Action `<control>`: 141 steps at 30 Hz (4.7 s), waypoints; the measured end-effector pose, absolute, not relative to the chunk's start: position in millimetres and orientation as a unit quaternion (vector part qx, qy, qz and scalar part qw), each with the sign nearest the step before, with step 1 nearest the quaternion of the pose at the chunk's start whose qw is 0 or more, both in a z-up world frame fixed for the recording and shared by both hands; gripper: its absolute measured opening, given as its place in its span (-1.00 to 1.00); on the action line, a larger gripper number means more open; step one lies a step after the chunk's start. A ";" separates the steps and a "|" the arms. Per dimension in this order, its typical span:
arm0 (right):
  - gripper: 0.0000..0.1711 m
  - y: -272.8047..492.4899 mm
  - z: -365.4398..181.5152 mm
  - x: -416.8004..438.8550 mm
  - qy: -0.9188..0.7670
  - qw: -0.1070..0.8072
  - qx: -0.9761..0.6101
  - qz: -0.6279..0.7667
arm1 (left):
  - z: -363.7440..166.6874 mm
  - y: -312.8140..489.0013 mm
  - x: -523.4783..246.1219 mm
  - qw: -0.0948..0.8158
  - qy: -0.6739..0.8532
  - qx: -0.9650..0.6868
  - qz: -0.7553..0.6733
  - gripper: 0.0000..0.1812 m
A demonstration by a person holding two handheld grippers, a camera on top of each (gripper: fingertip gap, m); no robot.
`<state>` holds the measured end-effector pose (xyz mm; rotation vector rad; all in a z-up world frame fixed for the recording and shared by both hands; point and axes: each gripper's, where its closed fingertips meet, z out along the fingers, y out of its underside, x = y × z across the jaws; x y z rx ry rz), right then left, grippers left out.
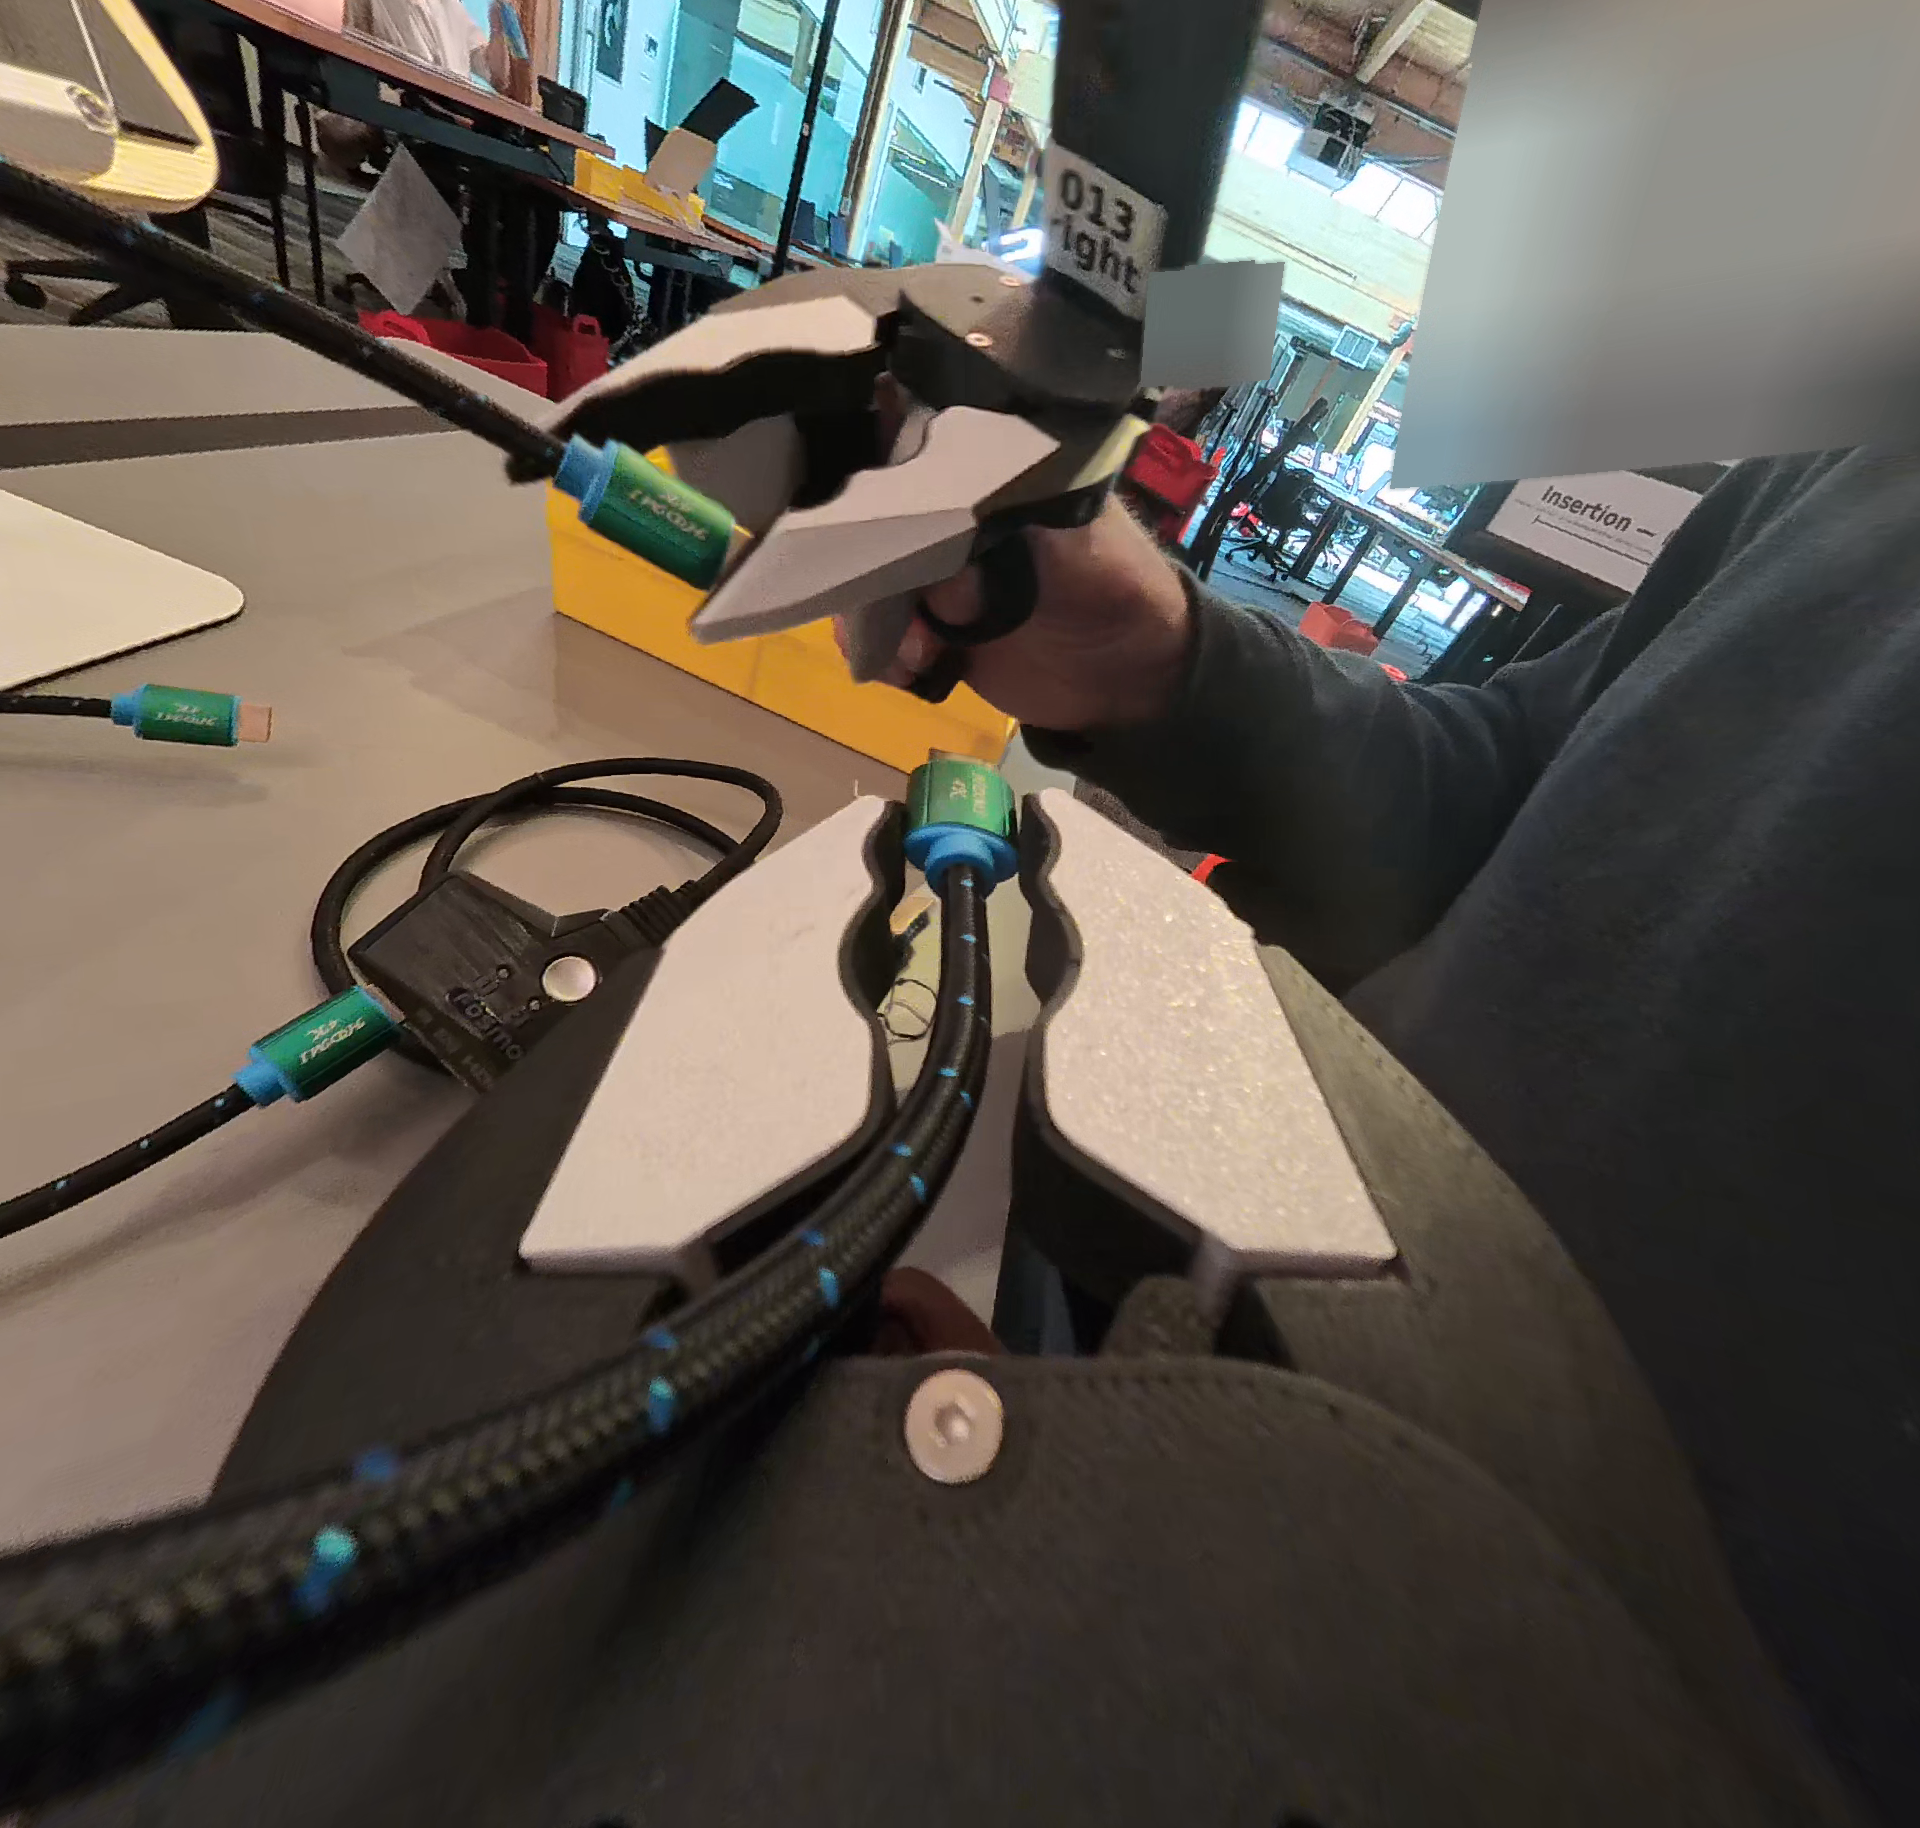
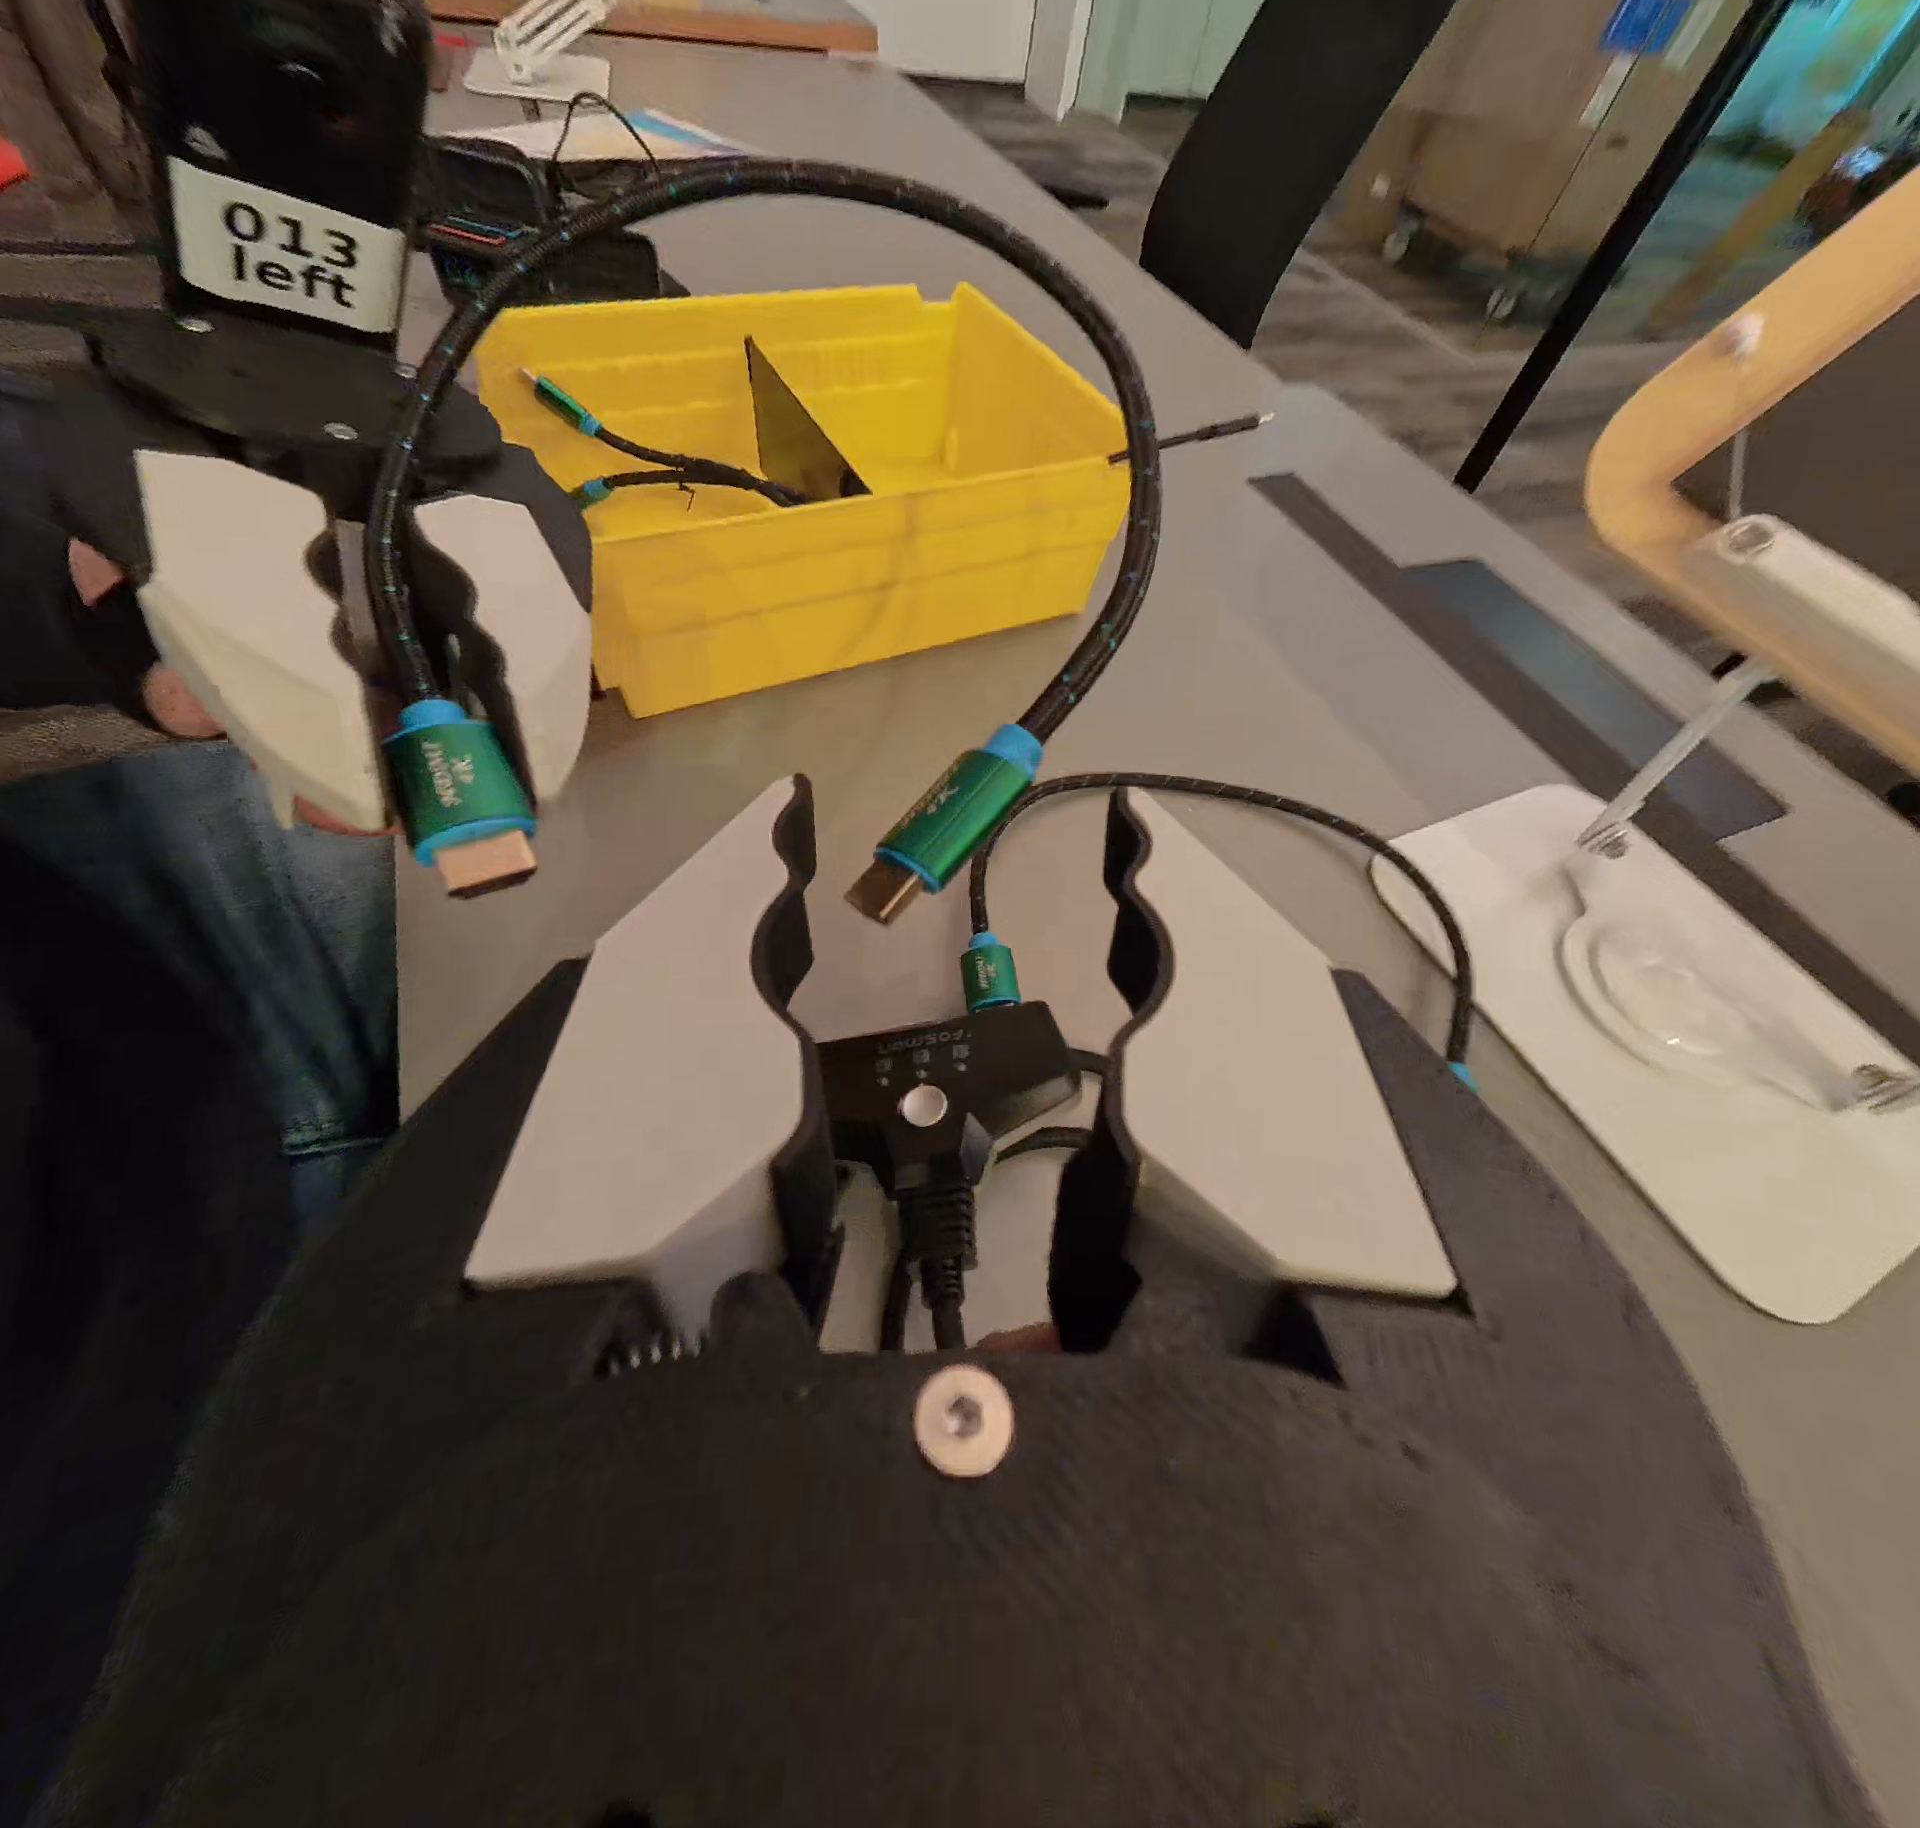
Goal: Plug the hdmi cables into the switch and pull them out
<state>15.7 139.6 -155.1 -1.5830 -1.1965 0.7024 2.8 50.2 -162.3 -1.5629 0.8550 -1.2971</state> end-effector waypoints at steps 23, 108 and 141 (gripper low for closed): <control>-0.84 123.8 -206.6 -22.8 -0.538 0.378 -0.691 0.300 | -106.1 32.5 10.8 0.511 0.389 -0.558 -0.526 -0.78; -0.47 80.5 -240.0 83.8 -0.721 0.208 -0.637 0.178 | -121.8 89.0 -14.9 0.449 0.358 -0.628 -0.525 -0.97; -0.88 97.0 -218.0 11.6 -0.658 0.350 -0.616 0.255 | -151.6 84.7 11.1 0.421 0.341 -0.632 -0.554 -0.55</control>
